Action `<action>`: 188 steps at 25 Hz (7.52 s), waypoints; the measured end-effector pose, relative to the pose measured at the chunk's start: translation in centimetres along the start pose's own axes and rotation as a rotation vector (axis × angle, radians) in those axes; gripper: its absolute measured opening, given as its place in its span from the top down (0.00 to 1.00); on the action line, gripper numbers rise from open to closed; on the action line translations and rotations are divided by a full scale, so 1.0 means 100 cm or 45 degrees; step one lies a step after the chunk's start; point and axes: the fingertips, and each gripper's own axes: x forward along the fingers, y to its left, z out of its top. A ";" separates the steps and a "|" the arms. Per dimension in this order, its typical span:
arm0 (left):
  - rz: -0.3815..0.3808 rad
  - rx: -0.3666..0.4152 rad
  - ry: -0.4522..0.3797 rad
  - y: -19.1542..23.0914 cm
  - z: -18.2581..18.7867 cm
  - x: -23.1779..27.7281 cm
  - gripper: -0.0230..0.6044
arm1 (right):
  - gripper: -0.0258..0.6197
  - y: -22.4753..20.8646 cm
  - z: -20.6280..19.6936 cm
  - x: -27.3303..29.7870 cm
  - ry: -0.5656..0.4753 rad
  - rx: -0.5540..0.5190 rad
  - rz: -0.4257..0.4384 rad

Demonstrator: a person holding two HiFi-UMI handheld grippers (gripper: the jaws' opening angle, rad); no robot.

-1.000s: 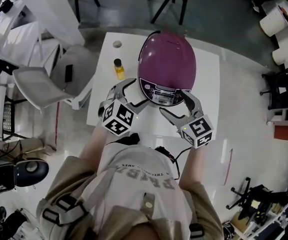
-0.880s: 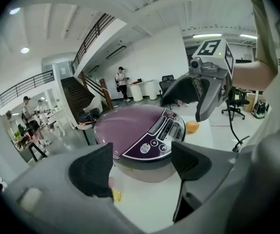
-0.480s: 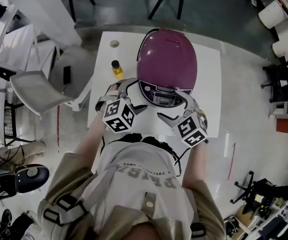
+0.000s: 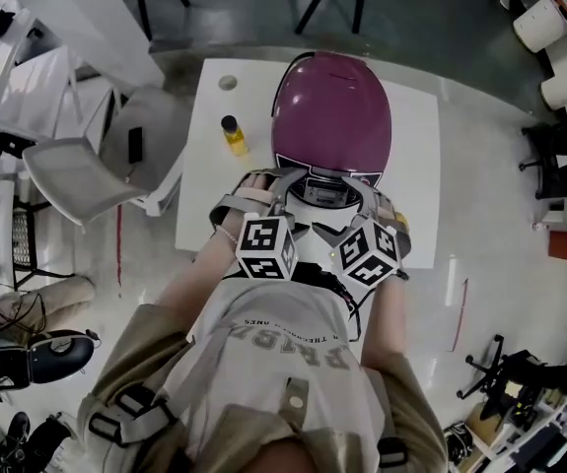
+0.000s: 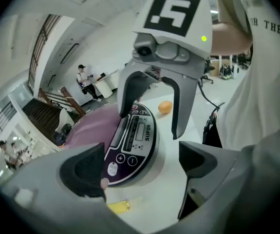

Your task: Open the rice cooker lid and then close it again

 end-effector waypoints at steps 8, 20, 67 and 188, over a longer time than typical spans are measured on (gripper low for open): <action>0.072 0.327 0.261 -0.003 0.000 0.023 0.16 | 0.32 -0.003 -0.009 0.000 0.077 -0.111 0.025; 0.048 0.312 0.363 -0.004 -0.013 0.037 0.16 | 0.32 -0.004 -0.015 0.005 0.086 -0.184 0.083; -0.076 0.411 0.518 -0.009 -0.022 0.035 0.11 | 0.25 0.001 -0.021 0.011 0.184 -0.227 0.140; 0.424 -0.111 0.027 0.371 0.005 -0.018 0.10 | 0.21 -0.371 0.078 -0.080 -0.701 0.090 -0.407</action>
